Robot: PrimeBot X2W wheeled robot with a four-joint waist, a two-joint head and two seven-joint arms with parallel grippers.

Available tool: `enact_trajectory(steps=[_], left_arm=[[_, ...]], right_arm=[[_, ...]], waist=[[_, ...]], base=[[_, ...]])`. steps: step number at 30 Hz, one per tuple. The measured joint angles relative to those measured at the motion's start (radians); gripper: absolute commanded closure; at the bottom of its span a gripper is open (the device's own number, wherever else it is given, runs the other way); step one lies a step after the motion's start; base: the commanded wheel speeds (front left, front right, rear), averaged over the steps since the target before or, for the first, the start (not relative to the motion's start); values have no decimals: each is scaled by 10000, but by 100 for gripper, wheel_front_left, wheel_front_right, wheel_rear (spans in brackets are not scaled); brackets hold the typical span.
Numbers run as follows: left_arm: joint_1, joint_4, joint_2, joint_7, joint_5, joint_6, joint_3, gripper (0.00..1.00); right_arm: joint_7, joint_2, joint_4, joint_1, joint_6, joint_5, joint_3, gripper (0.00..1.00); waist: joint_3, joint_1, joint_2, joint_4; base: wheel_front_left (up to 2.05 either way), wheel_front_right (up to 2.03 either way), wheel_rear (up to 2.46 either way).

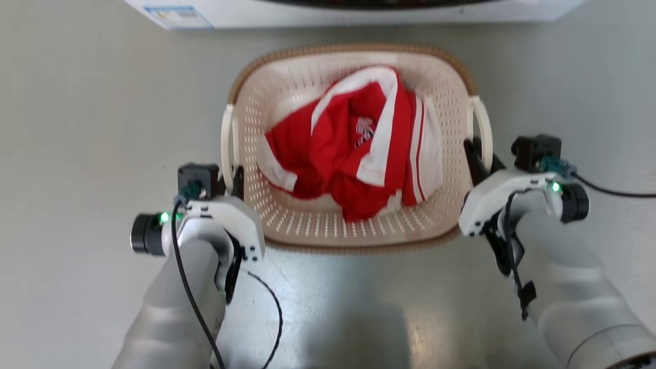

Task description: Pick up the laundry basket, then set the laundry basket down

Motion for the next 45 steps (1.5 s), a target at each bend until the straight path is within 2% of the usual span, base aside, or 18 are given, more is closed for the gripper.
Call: enact_trajectory(steps=[7, 15, 31, 37, 45], left_arm=[[745, 408, -25, 0, -435, -2, -343, 100], [2083, 1216, -73, 2, -951, -38, -934, 100], [4020, 2192, -92, 322, -1894, -180, -2134, 100], [4371, 2276, -69, 445, -2194, -176, -2399, 100], [4452, 2303, -44, 451, -2355, -117, -2646, 100]], right_arm=[[0, 84, 433, 767, 44, 560, 466, 100], [370, 194, 740, 2307, 42, 2006, 1908, 100], [1315, 265, 811, 4511, 42, 3783, 3768, 100], [1407, 261, 798, 4851, 40, 4276, 4278, 100], [1402, 257, 838, 4859, 38, 4838, 4800, 100]], waist=[[-1086, 0, 0, 11], [-2992, 0, 0, -34], [-6370, 0, 1, -232], [-7159, -1, 0, -358], [-7518, 0, 1, -386]], base=[[0, 0, 0], [0, 0, 0], [0, 0, 0], [0, 0, 0], [0, 0, 0]])
